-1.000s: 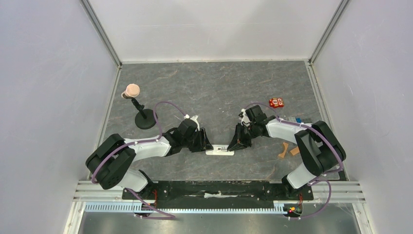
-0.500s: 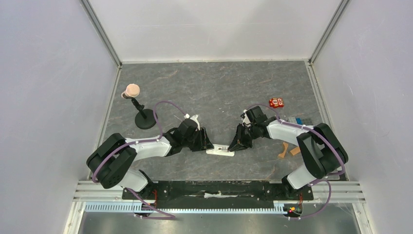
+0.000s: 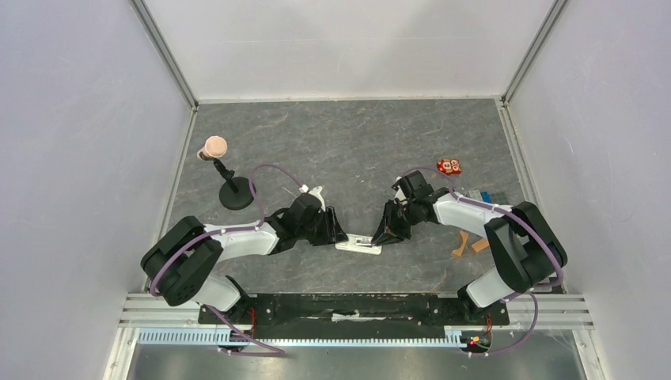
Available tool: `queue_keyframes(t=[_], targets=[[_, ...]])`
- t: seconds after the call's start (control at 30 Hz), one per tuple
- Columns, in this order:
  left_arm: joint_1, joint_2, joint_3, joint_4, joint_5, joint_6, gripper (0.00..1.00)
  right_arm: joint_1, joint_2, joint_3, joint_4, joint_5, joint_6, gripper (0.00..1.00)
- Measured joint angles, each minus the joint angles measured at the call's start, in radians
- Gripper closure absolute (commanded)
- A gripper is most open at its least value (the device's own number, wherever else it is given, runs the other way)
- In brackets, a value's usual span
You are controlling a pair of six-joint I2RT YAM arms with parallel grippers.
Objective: Load the batteries into the remote control
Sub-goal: Move the remote control to the center of the board.
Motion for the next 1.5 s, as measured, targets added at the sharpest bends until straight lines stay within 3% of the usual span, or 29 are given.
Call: queue_keyframes(t=[0.2, 0.93, 1.27, 1.5], targets=[[-0.001, 0.0, -0.001, 0.002, 0.0, 0.0, 0.48, 0.003, -0.003, 0.016, -0.032, 0.007, -0.004, 0.72], [-0.012, 0.0, -0.001, 0.004, 0.002, 0.0, 0.47, 0.002, -0.008, 0.064, -0.065, 0.051, -0.064, 0.71], [-0.012, 0.0, -0.001, 0.004, 0.002, 0.0, 0.48, 0.007, -0.007, 0.066, -0.066, 0.051, -0.078, 0.87], [-0.012, 0.0, -0.001, 0.004, 0.002, 0.0, 0.47, 0.007, -0.007, 0.065, -0.073, 0.05, -0.079, 0.9]])
